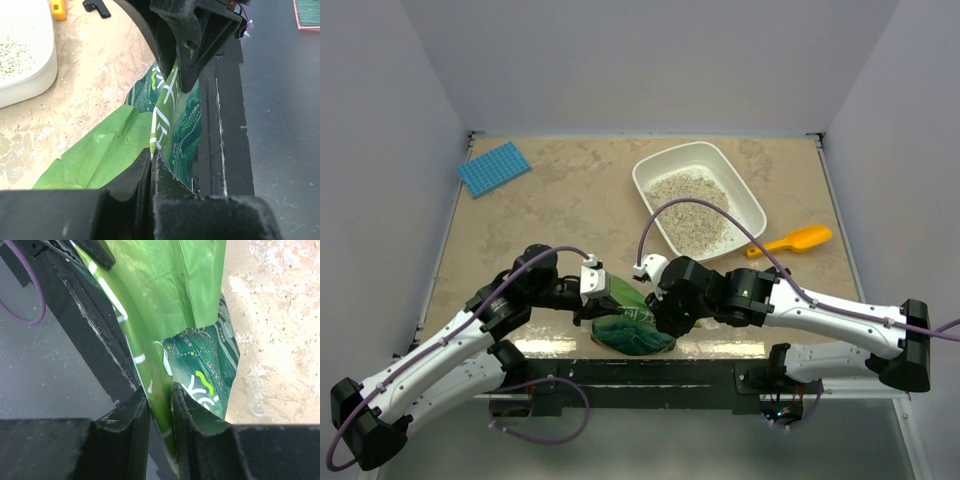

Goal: Fill the litter box with clean litter

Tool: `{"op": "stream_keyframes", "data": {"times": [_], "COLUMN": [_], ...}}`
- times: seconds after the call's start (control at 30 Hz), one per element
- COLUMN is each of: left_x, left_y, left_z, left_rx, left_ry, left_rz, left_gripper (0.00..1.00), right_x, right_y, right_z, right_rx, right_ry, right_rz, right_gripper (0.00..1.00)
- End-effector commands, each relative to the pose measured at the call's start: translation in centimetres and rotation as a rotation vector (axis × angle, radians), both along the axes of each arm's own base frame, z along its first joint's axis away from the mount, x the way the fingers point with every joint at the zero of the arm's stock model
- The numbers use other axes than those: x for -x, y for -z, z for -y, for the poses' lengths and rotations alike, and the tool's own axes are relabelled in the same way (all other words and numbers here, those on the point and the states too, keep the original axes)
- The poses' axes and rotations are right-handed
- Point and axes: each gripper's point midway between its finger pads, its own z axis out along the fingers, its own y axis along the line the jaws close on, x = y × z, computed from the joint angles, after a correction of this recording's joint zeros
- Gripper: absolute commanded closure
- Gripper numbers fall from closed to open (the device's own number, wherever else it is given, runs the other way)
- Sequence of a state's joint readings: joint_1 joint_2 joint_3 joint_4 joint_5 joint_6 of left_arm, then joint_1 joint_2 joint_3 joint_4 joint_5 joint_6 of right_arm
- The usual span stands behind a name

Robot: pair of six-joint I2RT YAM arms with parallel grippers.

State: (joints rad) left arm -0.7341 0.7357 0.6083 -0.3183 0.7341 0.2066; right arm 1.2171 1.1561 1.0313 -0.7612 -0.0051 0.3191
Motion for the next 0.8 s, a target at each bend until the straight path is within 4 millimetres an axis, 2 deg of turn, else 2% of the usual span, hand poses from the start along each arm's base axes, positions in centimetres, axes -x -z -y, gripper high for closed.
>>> {"op": "stream_keyframes", "data": {"times": [0.0,0.1,0.13,0.23,0.3,0.33,0.4,0.43,0.47,0.5,0.53,0.6,0.67,0.77], "left_x": [-2.1,-2.2,-2.2,-2.4,-3.1,-3.6,-5.1,-5.8,-6.9,-7.6,-8.0,-9.8,-10.5,-11.1], "left_y": [-2.4,-2.4,-2.4,-2.7,-2.8,-2.9,-3.0,-3.5,-3.8,-3.9,-5.3,-7.2,-8.0,-8.4], "left_z": [0.0,-0.1,-0.2,-0.2,-0.3,-0.2,-0.5,-0.4,-0.8,-0.8,-0.8,-1.3,-1.6,-1.4], "left_rx": [0.053,0.049,0.049,0.054,0.048,0.043,0.016,0.006,-0.008,-0.018,0.006,0.028,0.042,0.041], "left_ry": [-0.062,-0.07,-0.073,-0.083,-0.109,-0.119,-0.167,-0.173,-0.193,-0.198,-0.192,-0.215,-0.21,-0.193], "left_rz": [0.133,0.135,0.138,0.155,0.181,0.193,0.227,0.24,0.267,0.269,0.291,0.32,0.325,0.311], "left_gripper": [1.0,1.0,1.0,1.0,1.0,1.0,1.0,1.0,1.0,1.0,1.0,1.0,1.0,1.0], "right_x": [1.0,1.4,1.6,0.9,-0.6,-1.4,-4.1,-5.4,-6.6,-8.1,-9.1,-11.1,-12.0,-11.9], "right_y": [0.9,1.6,1.9,1.4,-0.2,-1.8,-2.5,-3.8,-3.7,-4.6,-6.0,-7.1,-8.9,-9.1], "right_z": [2.7,3.5,3.8,3.2,2.2,1.4,1.3,0.9,0.8,0.7,0.4,0.5,0.2,0.0], "right_rx": [0.063,0.08,0.088,0.045,-0.011,-0.048,-0.01,-0.019,0.014,-0.001,-0.027,-0.044,-0.072,-0.077], "right_ry": [0.053,0.077,0.078,0.126,0.173,0.183,0.222,0.244,0.238,0.266,0.279,0.299,0.301,0.295], "right_rz": [-0.043,-0.067,-0.076,-0.054,0.01,0.045,0.151,0.193,0.22,0.244,0.274,0.294,0.32,0.31], "right_gripper": [0.78,0.88,1.0,1.0,1.0,1.0,1.0,1.0,1.0,1.0,1.0,1.0,1.0,1.0]}}
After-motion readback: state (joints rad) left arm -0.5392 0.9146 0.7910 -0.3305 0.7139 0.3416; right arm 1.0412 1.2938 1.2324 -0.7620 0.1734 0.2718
